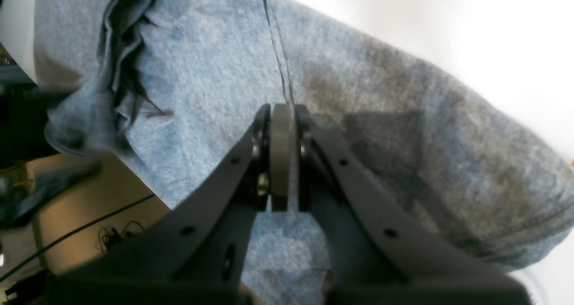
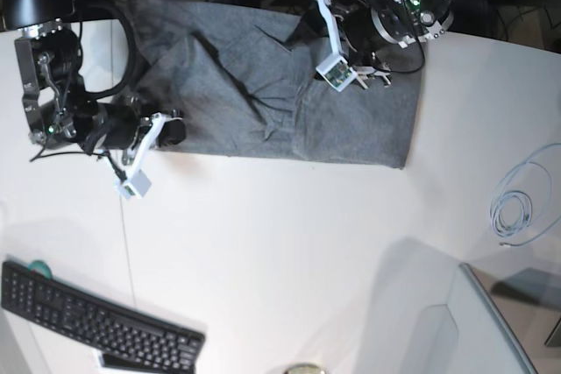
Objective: Layout the t-shirt on the table in an organized manner, then fold the t-shirt properly
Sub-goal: 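Press the folded half down with the left gripper and release, then move both grippers to the ends of the folded shirt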
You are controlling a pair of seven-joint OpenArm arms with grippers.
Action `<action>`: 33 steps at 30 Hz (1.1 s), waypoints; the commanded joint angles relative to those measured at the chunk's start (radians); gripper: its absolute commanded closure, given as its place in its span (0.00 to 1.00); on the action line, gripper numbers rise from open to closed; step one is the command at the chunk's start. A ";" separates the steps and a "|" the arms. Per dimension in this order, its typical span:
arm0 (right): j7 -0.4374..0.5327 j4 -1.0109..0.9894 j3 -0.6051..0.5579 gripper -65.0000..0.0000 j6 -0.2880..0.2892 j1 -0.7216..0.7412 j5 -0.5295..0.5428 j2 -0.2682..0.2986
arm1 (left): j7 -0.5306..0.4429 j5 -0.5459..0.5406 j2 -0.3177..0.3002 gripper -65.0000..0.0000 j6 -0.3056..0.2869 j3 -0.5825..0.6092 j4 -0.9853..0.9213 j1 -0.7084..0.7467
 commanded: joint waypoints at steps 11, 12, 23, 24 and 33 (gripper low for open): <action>0.014 0.013 0.007 0.96 0.010 0.019 0.015 0.005 | 0.073 -0.009 0.010 0.38 0.001 -0.130 0.069 -0.032; 0.015 0.013 0.007 0.96 0.010 0.019 0.015 0.002 | 0.076 -0.001 0.022 0.38 0.001 -0.122 0.044 -0.052; 0.014 0.013 0.004 0.96 0.010 0.039 0.013 0.002 | 0.075 0.000 0.008 0.88 0.001 -0.046 -0.046 -0.027; 0.012 0.013 -0.001 0.96 0.010 0.043 0.013 0.002 | 0.075 -0.007 -0.001 0.91 0.001 -0.046 -0.045 -0.027; 0.011 0.013 -0.054 0.95 0.012 0.124 0.018 -0.045 | 0.078 -0.010 -0.048 1.00 0.002 -0.058 0.093 0.039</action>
